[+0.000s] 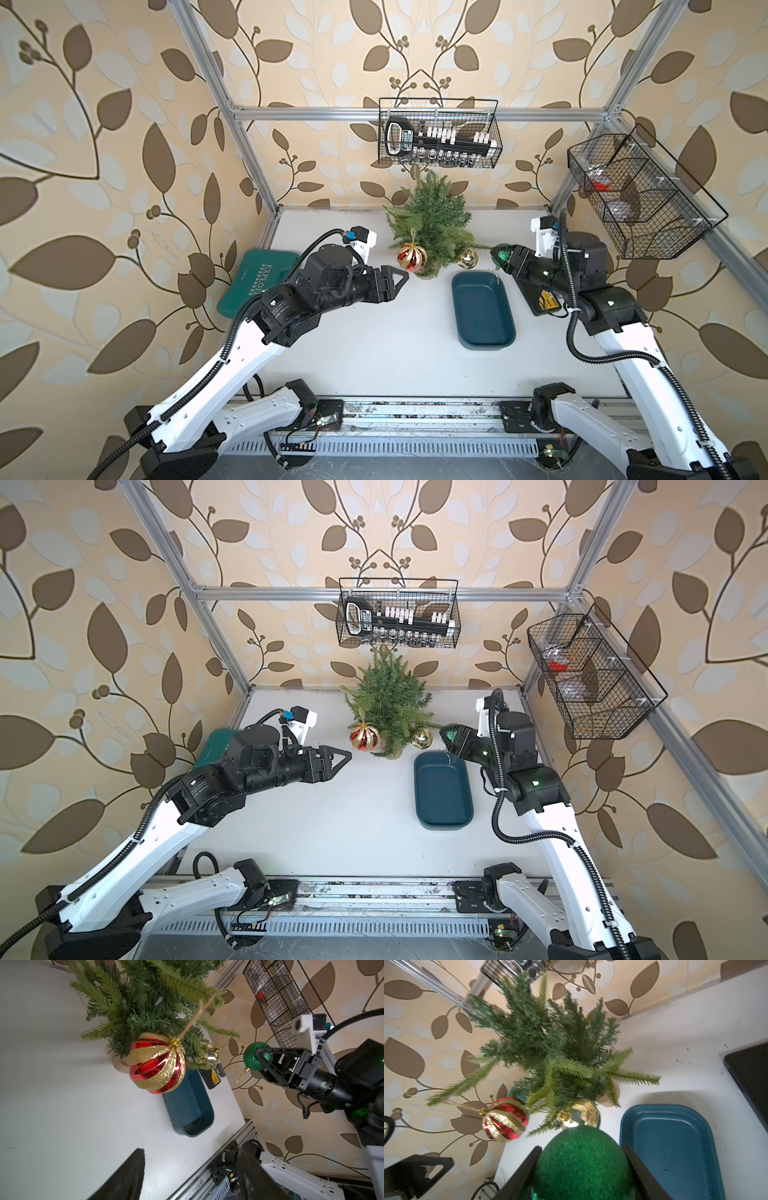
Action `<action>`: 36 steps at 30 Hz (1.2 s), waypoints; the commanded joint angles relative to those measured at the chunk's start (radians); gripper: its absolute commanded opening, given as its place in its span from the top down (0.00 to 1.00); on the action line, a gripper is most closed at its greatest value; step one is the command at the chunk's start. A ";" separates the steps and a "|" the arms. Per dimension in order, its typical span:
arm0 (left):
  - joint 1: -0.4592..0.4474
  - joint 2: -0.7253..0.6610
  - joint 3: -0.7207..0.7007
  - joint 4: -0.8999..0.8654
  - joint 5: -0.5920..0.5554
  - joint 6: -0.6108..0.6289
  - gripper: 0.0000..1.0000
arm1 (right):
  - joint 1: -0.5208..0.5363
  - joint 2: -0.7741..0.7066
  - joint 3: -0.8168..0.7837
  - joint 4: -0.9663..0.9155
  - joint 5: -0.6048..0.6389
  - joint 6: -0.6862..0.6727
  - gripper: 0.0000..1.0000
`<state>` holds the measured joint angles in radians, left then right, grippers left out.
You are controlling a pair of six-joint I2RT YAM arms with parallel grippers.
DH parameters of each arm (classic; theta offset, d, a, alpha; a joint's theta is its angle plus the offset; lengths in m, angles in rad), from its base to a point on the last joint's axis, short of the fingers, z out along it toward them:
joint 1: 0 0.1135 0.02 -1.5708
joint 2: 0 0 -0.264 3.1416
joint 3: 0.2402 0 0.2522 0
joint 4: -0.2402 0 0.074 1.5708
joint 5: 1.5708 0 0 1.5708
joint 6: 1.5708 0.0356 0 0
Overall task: Decorate the small christmas tree with ornaments
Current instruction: Pick up an ornament from the container, then hang an ornament on the christmas tree.
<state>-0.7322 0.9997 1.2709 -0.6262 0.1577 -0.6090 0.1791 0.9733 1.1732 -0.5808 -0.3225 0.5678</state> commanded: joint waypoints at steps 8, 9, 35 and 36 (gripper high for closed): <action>0.023 0.099 0.182 0.025 0.035 0.054 0.30 | 0.090 0.170 0.267 -0.014 -0.075 -0.010 0.44; 0.026 0.109 0.196 0.023 0.039 0.056 0.30 | 0.098 0.180 0.285 -0.012 -0.080 -0.006 0.44; 0.104 0.096 0.185 0.036 0.081 0.015 0.27 | 0.170 0.607 0.742 0.104 -0.121 0.110 0.44; 0.105 0.096 0.183 0.036 0.081 0.015 0.27 | 0.171 0.616 0.753 0.104 -0.122 0.113 0.44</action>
<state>-0.6395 1.1210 1.4639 -0.6228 0.2108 -0.5869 0.3420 1.5696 1.8824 -0.4957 -0.4313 0.6594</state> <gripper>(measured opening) 0.731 0.565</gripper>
